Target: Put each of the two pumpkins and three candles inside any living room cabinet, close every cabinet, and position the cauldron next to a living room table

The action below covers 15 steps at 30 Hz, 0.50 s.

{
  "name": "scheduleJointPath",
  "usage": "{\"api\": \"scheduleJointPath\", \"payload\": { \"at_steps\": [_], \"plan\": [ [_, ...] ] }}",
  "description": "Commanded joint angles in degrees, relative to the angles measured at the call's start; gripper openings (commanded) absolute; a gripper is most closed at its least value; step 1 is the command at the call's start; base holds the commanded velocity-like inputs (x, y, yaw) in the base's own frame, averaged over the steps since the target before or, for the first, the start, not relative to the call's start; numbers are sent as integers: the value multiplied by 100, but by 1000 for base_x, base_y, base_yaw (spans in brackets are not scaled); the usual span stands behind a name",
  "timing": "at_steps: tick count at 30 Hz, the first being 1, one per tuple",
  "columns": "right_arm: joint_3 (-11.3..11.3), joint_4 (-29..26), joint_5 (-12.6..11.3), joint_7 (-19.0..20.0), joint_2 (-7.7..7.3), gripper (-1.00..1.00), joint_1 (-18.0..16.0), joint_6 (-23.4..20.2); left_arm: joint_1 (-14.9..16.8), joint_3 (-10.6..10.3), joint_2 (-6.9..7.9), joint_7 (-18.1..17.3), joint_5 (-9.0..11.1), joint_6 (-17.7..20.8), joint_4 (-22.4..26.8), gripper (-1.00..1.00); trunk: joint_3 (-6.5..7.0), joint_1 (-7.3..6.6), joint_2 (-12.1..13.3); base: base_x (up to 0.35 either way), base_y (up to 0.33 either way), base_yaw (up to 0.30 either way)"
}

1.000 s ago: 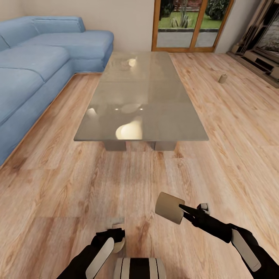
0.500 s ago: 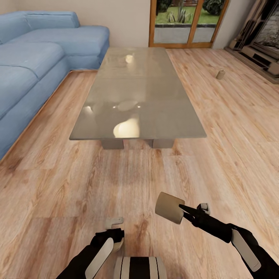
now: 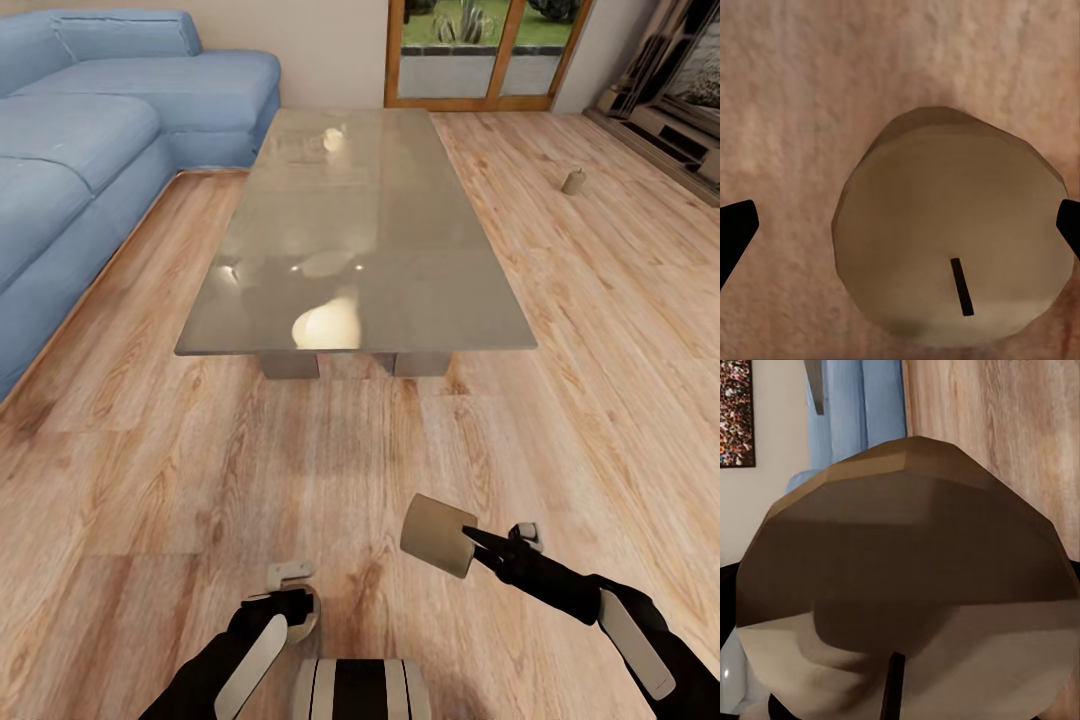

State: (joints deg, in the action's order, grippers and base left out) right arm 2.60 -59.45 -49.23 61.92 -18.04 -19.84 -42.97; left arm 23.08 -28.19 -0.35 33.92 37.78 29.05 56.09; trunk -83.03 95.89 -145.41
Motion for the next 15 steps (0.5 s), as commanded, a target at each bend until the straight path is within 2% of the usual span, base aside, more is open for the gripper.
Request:
{"api": "scheduleJointPath", "payload": {
  "at_steps": [1,9,15],
  "plan": [
    [13,-1,-43,-7,-6,-100,-3,-37,4,-16,3,53,50,5,7,100,-4,-1,-2,0,0,0],
    [20,-5,-43,-5,2,-100,-3,-36,4,-32,7,20,58,-102,5,100,-4,-1,-2,0,0,0],
    [13,-5,-43,-7,4,-100,-3,-36,4,6,49,-539,19,-117,-1,100,-4,-1,-2,0,0,0]
  ]
}}
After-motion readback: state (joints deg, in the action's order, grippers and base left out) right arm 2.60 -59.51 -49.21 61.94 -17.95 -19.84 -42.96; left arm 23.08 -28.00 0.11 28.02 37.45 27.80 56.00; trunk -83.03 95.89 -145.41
